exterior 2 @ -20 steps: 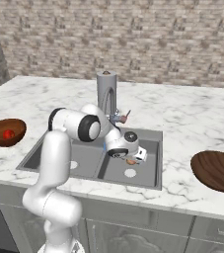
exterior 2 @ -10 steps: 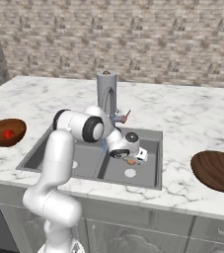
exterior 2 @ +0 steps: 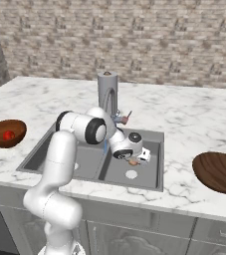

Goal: Pick the tomatos from the sink and place them in one bowl. Place the peach in the other bowl. Then turn off the sink faucet.

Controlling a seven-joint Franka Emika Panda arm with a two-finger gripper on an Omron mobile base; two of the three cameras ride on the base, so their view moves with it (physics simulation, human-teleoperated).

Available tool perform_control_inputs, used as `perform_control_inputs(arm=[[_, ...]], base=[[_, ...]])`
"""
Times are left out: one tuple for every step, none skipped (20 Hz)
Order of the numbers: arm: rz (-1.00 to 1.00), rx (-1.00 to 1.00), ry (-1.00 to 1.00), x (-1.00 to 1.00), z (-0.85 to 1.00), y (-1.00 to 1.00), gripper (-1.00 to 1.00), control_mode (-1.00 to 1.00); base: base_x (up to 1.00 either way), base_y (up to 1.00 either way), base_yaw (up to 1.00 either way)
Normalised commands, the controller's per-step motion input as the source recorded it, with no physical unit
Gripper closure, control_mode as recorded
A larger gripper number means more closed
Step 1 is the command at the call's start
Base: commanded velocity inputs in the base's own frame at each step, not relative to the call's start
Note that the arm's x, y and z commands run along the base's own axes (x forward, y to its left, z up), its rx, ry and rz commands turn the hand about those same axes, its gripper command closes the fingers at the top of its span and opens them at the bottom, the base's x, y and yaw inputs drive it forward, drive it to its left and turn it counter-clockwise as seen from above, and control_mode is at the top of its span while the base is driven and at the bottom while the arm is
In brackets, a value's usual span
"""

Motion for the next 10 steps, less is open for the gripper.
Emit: perform_control_inputs(arm=[[0.00,0.00,0.00,0.00,0.00,0.00,1.00,-1.00],[0.00,0.00,0.00,0.00,0.00,0.00,1.00,-1.00],[0.00,0.00,0.00,0.00,0.00,0.00,1.00,-1.00],[0.00,0.00,0.00,0.00,0.00,0.00,1.00,-1.00],[0.00,0.00,0.00,0.00,0.04,0.00,1.00,-1.00],[0.00,0.00,0.00,0.00,0.26,0.00,1.00,-1.00],[0.00,0.02,0.00,0.00,0.39,0.00,1.00,-1.00],[0.00,0.03,0.00,-0.03,0.51,-0.04,1.00,-1.00],[0.00,0.03,0.00,-0.11,0.57,-0.06,1.00,-1.00],[0.00,0.03,0.00,-0.19,0.62,-0.06,1.00,-1.00]], base=[[0.00,0.00,0.00],[0.00,0.00,0.00],[0.00,0.00,0.00],[0.00,0.00,0.00],[0.00,0.00,0.00],[0.00,0.00,0.00],[0.00,0.00,0.00],[0.00,0.00,0.00],[0.00,0.00,0.00],[0.00,0.00,0.00]])
